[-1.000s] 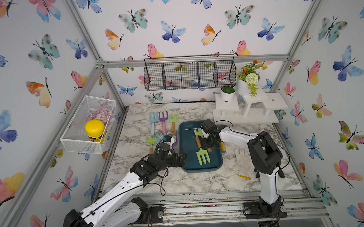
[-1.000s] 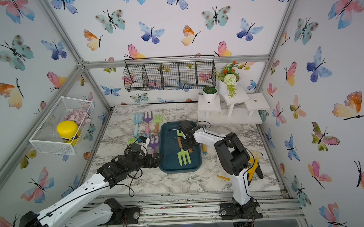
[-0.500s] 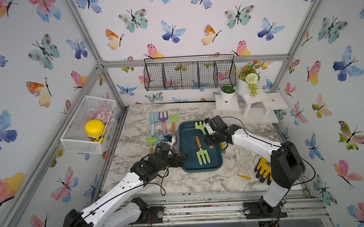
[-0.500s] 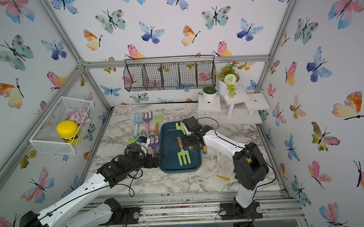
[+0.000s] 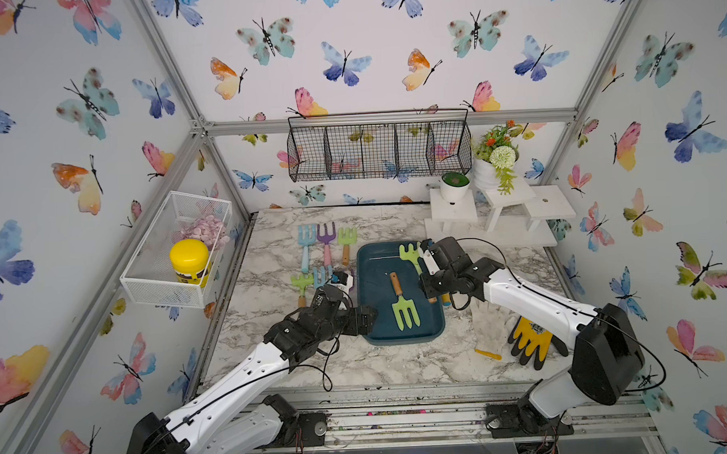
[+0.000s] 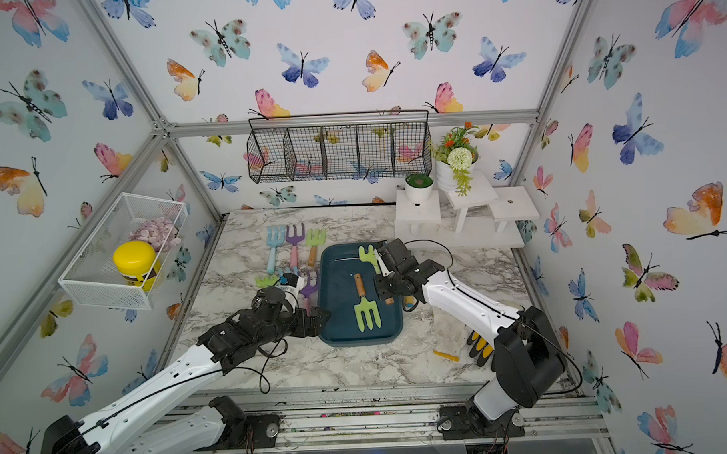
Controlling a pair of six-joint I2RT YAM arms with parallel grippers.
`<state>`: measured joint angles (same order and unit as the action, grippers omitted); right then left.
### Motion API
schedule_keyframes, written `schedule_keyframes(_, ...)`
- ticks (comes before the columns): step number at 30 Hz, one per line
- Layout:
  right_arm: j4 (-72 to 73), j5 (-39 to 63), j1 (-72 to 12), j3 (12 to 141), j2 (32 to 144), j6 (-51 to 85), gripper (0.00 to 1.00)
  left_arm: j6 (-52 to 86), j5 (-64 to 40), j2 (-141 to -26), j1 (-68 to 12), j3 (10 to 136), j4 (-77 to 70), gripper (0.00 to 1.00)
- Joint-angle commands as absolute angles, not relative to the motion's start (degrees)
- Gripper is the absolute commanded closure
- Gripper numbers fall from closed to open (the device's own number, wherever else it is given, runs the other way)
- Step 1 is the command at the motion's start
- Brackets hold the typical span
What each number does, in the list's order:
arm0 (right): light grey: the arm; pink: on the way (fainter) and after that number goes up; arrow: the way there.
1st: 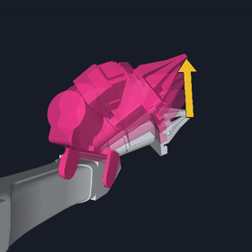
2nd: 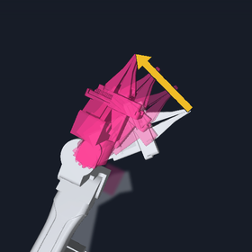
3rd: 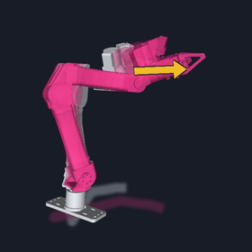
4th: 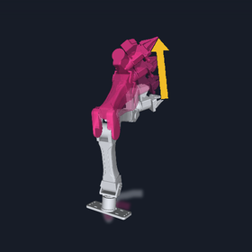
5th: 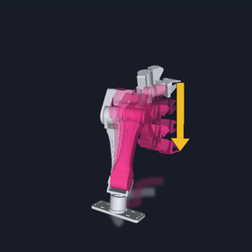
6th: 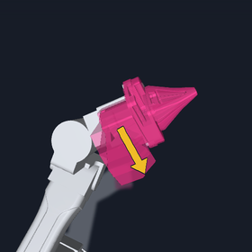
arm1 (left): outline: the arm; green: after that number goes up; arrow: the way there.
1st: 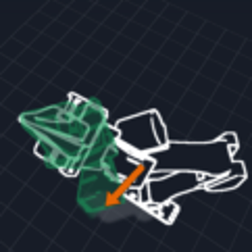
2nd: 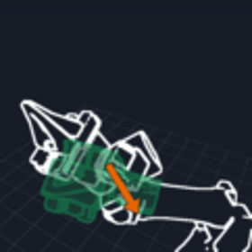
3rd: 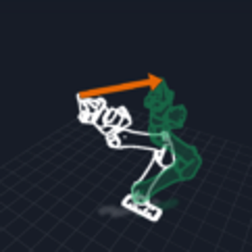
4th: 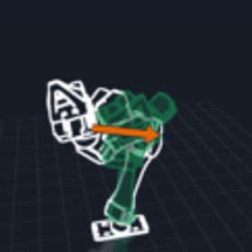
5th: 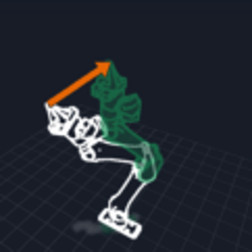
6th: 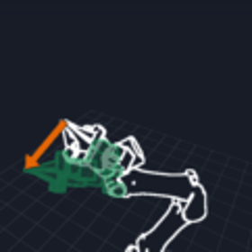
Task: Take the hand rake out of the storage box
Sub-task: Pick up the rake from the storage box, then place the rake at the center of the board.
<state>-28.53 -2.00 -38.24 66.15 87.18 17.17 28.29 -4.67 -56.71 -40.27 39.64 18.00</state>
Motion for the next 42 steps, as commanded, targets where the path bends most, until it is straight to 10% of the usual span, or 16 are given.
schedule_keyframes(1, -30.60, -8.34, -38.50, 65.27, 84.93, 18.19, 0.95, 27.32, -6.08, -58.51, -41.02, 41.89, 16.13, 0.06)
schedule_keyframes(42, -25.95, -5.11, -18.19, 62.14, 97.96, 13.45, 0.95, 26.19, -7.91, -82.63, -46.67, 50.45, 4.38, 0.06)
